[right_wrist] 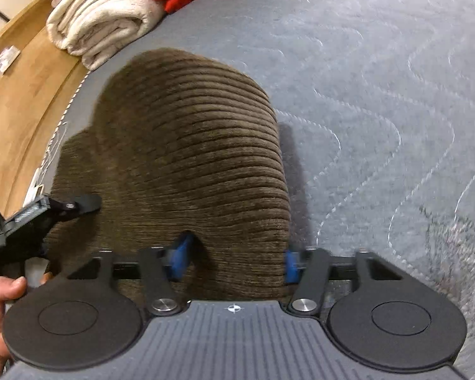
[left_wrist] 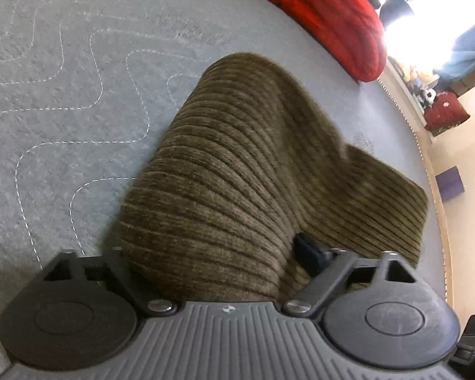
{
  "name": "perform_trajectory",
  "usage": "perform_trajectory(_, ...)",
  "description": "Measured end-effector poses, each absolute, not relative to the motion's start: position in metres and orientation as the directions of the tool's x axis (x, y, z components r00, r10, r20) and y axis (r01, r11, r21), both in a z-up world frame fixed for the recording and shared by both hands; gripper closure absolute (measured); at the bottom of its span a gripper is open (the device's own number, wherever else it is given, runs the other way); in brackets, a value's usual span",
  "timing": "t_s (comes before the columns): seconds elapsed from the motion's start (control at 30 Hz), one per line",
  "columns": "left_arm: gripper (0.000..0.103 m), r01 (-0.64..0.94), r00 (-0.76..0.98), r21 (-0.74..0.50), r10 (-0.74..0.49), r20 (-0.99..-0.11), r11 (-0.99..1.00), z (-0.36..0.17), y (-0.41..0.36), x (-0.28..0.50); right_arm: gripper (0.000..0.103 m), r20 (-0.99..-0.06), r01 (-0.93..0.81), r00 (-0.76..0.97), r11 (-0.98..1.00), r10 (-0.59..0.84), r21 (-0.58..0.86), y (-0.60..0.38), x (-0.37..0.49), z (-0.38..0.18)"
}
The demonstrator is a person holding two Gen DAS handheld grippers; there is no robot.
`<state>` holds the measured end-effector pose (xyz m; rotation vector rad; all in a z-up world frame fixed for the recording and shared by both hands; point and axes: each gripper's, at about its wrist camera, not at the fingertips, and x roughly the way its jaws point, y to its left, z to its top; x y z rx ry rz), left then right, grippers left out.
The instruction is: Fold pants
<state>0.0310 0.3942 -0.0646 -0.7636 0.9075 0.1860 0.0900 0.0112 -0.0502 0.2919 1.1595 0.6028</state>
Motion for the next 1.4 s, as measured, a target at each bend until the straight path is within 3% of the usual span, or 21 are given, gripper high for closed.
perform_trajectory(0.13,0.039,-0.439,0.649,-0.553,-0.176,-0.740,0.708,-0.048,0.386,0.011,0.076,-0.717,-0.291,0.298,0.776,0.630,0.560,-0.007,0.090,-0.025)
perform_trajectory(0.23,0.050,-0.387,0.676,-0.615,-0.242,-0.696,0.687,-0.038,0.362,0.018,0.079,-0.684,-0.305,0.362,0.774,0.633,0.555,-0.027,0.086,0.000)
perform_trajectory(0.47,0.055,-0.174,0.688,-0.640,-0.372,-0.623,0.749,-0.026,0.259,0.058,0.081,-0.638,-0.272,0.493,0.801,0.592,0.532,-0.119,0.090,0.046)
perform_trajectory(0.67,0.054,0.002,0.720,-0.709,-0.493,-0.488,0.705,-0.013,0.203,0.082,0.081,-0.581,-0.232,0.584,0.803,0.567,0.549,-0.214,0.099,0.064)
perform_trajectory(0.7,0.053,0.005,0.707,-0.709,-0.504,-0.496,0.705,-0.020,0.195,0.086,0.081,-0.580,-0.229,0.595,0.809,0.557,0.542,-0.224,0.100,0.060)
perform_trajectory(0.77,0.039,-0.026,0.676,-0.651,-0.467,-0.571,0.759,-0.030,0.185,0.095,0.078,-0.608,-0.183,0.596,0.826,0.524,0.533,-0.242,0.105,0.048)
perform_trajectory(0.87,0.039,-0.114,0.693,-0.430,-0.239,-0.680,0.895,-0.032,0.180,0.092,0.076,-0.767,0.043,0.580,0.929,0.276,0.367,-0.260,0.116,0.013)
perform_trajectory(0.93,0.039,-0.147,0.732,-0.481,-0.233,-0.641,0.864,-0.027,0.191,0.084,0.076,-0.796,0.149,0.586,0.945,0.152,0.290,-0.276,0.114,-0.001)
perform_trajectory(1.0,0.040,-0.134,0.782,-0.513,-0.228,-0.580,0.848,-0.019,0.195,0.075,0.076,-0.783,0.186,0.604,0.928,0.151,0.323,-0.288,0.108,-0.005)
perform_trajectory(1.03,0.046,-0.112,0.791,-0.528,-0.246,-0.560,0.842,-0.015,0.194,0.077,0.076,-0.762,0.153,0.623,0.927,0.179,0.342,-0.287,0.105,-0.003)
perform_trajectory(1.07,0.061,-0.073,0.794,-0.548,-0.284,-0.537,0.833,-0.014,0.191,0.077,0.076,-0.731,0.084,0.647,0.932,0.218,0.352,-0.281,0.102,0.001)
perform_trajectory(1.13,0.078,0.019,0.789,-0.551,-0.351,-0.505,0.835,-0.009,0.182,0.076,0.076,-0.685,-0.070,0.660,0.933,0.308,0.353,-0.264,0.096,0.007)
perform_trajectory(1.17,0.082,0.071,0.784,-0.528,-0.374,-0.495,0.846,-0.004,0.173,0.079,0.076,-0.680,-0.129,0.642,0.925,0.353,0.357,-0.258,0.094,0.004)
perform_trajectory(1.27,0.083,0.144,0.745,-0.473,-0.410,-0.526,0.869,-0.005,0.149,0.083,0.076,-0.739,-0.162,0.554,0.920,0.384,0.356,-0.251,0.092,-0.021)
perform_trajectory(1.33,0.085,0.125,0.656,-0.380,-0.364,-0.661,0.917,-0.021,0.137,0.091,0.079,-0.815,-0.124,0.467,0.937,0.344,0.326,-0.252,0.096,-0.048)
perform_trajectory(1.4,0.085,0.128,0.632,-0.293,-0.306,-0.712,0.947,-0.031,0.128,0.092,0.080,-0.838,-0.108,0.445,0.948,0.315,0.299,-0.254,0.098,-0.062)
